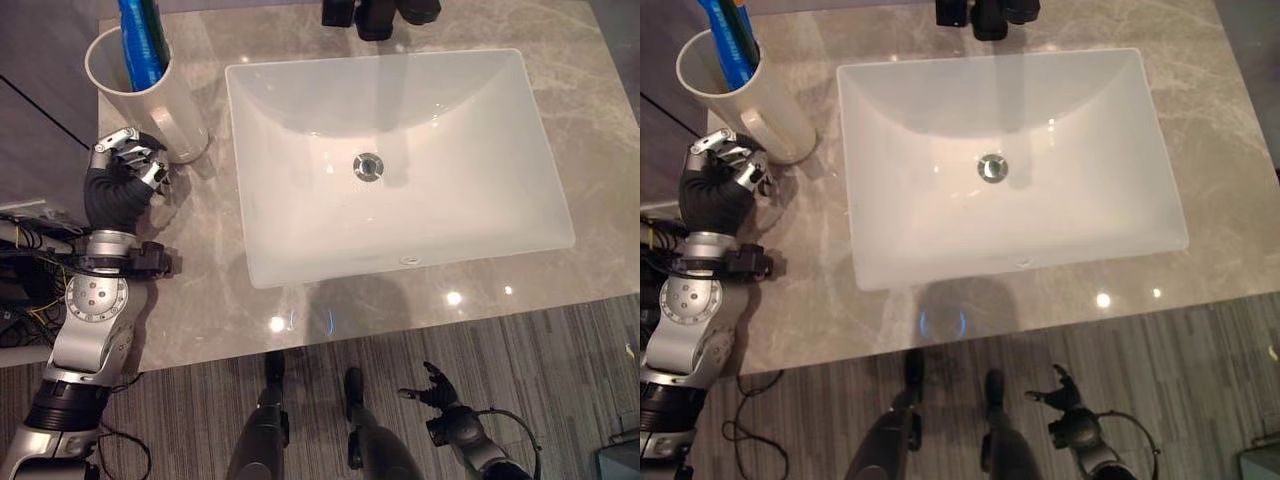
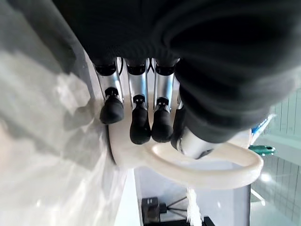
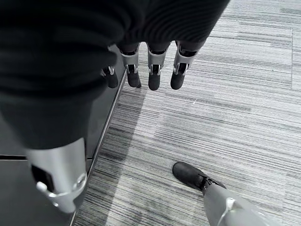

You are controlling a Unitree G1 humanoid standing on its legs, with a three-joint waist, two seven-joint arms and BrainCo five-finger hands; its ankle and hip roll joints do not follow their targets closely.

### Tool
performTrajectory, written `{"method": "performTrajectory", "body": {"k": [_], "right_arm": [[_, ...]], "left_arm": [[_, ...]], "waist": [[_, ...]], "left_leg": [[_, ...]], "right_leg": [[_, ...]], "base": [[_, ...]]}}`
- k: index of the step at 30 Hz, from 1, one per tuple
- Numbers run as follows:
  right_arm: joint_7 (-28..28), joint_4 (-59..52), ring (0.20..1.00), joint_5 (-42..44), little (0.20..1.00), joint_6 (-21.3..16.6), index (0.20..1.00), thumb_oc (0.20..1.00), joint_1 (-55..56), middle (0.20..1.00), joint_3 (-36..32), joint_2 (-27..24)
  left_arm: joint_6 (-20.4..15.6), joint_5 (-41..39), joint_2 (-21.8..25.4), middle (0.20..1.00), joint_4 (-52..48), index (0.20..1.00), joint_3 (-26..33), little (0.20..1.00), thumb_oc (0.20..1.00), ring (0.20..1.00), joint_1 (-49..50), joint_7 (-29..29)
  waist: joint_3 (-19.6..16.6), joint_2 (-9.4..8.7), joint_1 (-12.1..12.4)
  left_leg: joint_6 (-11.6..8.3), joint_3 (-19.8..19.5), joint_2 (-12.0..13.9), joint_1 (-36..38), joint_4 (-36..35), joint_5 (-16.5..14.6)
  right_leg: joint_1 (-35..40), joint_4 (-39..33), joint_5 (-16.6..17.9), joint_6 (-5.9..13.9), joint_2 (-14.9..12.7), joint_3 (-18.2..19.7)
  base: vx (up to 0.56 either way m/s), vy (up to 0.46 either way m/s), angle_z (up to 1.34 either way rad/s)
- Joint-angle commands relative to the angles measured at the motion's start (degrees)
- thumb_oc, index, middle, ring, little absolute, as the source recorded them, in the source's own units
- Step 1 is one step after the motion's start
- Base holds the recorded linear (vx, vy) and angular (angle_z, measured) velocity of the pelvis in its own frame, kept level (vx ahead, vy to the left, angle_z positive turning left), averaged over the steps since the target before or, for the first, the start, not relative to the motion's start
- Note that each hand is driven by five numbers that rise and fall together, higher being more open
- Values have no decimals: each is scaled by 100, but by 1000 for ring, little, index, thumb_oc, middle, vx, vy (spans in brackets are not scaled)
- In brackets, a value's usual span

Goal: Put brush and paste in cup on sink, flatten towel.

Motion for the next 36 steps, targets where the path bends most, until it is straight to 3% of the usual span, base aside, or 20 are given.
{"method": "performTrajectory", "body": {"k": [1,8,16,23,36], "right_arm": [[-50,-113,1000,166,1000,-80,1000,1000,126,1000,50,-80],[-65,-104,1000,192,1000,-79,1000,1000,125,1000,81,-66],[-79,65,1000,145,1000,-50,1000,1000,120,1000,-55,-75],[-72,2,1000,123,1000,-58,1000,1000,96,1000,-33,-95],[-36,-48,1000,215,1000,-72,1000,1000,166,1000,14,-160]], "left_arm": [[-81,268,-88,200,502,200,-282,200,200,200,-43,139],[-54,287,-121,200,748,200,-407,200,200,200,-224,198],[60,105,-142,200,77,200,-194,200,200,200,859,-277],[76,25,-120,200,-105,200,-225,200,200,200,1030,-359],[29,285,-75,200,1207,200,-450,200,200,200,-409,252]], "waist": [[-196,-16,-60],[-210,-39,-86],[-336,26,60],[-296,73,81],[-231,-25,-138]], "left_leg": [[-186,-373,211,-278,195,4],[-187,-386,236,-280,218,-8],[-174,-418,195,-168,274,-82],[-165,-440,165,-236,323,-74],[-182,-383,214,-445,371,-42]], "right_leg": [[-171,207,179,220,-309,-311],[-168,246,146,211,-295,-297],[-10,270,71,203,-315,-394],[-47,267,103,193,-333,-413],[-246,258,167,202,-306,-293]], "base": [[0,0,0],[0,0,0],[0,0,0],[-9,0,0],[1,-2,-1]]}}
